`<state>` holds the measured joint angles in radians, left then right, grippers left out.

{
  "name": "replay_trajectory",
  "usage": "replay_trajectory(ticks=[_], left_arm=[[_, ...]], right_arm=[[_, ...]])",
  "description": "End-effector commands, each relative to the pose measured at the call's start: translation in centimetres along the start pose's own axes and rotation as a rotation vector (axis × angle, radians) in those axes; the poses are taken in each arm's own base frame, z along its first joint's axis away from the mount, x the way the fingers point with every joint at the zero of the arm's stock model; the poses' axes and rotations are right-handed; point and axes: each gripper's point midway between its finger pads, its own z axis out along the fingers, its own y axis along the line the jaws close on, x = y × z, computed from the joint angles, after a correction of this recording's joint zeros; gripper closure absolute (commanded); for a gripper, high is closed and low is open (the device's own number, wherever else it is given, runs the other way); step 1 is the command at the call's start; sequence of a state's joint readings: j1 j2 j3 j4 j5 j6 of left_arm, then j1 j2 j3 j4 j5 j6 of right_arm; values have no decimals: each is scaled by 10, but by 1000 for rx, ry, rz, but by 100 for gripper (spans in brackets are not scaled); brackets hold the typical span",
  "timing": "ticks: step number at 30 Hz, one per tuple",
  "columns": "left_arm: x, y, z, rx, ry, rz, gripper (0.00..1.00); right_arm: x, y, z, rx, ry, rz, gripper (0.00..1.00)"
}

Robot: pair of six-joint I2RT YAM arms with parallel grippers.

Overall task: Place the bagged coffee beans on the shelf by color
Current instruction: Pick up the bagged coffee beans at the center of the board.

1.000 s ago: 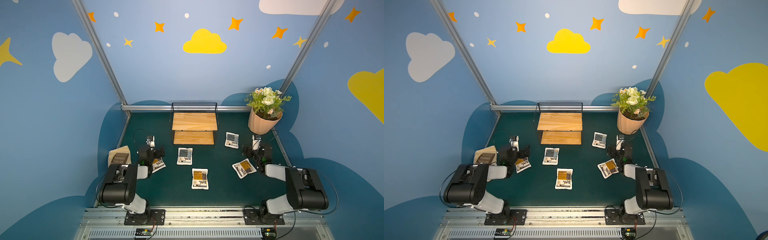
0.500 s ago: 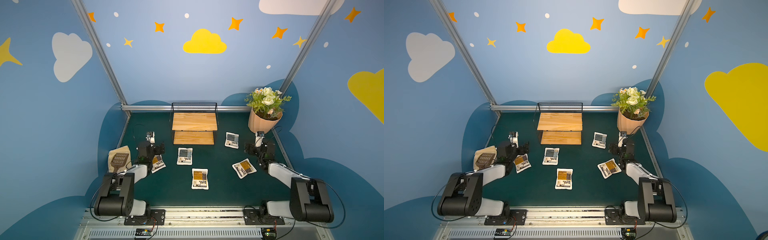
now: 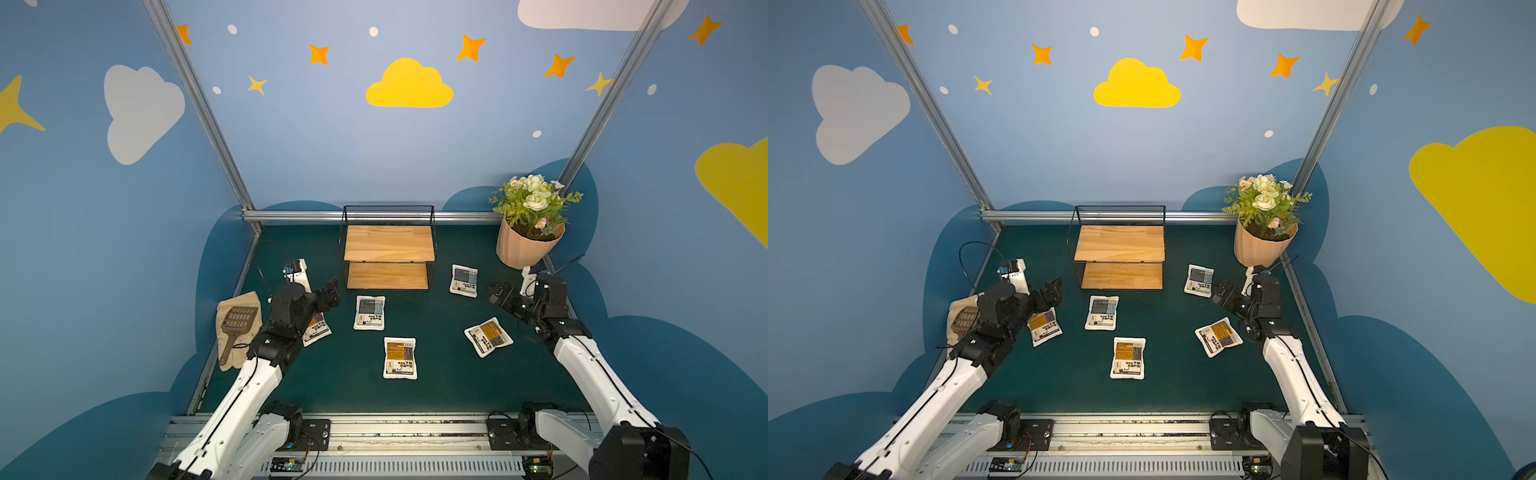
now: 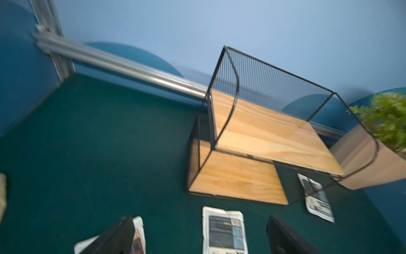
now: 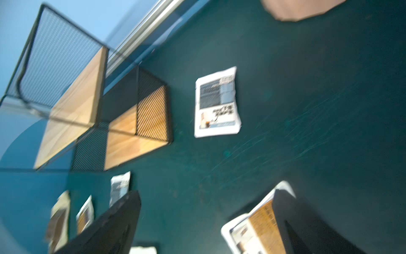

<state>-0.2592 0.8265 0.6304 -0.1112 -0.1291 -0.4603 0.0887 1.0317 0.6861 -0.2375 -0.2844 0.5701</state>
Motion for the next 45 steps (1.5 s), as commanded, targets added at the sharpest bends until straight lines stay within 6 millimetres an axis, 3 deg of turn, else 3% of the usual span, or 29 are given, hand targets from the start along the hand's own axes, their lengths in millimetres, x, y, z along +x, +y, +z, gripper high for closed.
replay_trajectory(ticks=[1, 6, 10, 14, 19, 27, 32, 37, 45], left_arm=[[72, -11, -15, 49, 296, -201, 0], [132, -46, -25, 130, 537, -202, 0], [166, -54, -24, 87, 657, -113, 0], [190, -69, -19, 86, 721, -83, 0], [207, -93, -8, 147, 759, -106, 0], [216, -115, 12, 199, 776, -158, 0], [209, -141, 27, 267, 762, -199, 0], [216, -159, 43, 295, 800, -213, 0], [233, -145, 49, 245, 806, -208, 0]], right_arm=[[64, 36, -6, -142, 266, 64, 2], [138, 70, -8, -248, 475, 95, 2], [182, 89, -11, -267, 565, 60, 2], [220, 97, -9, -245, 620, -1, 2], [251, 93, -1, -226, 652, -8, 3], [275, 82, 8, -211, 666, -2, 9], [282, 76, 12, -204, 673, 8, 13], [288, 68, 16, -189, 679, 23, 14], [290, 64, 19, -170, 679, 46, 20]])
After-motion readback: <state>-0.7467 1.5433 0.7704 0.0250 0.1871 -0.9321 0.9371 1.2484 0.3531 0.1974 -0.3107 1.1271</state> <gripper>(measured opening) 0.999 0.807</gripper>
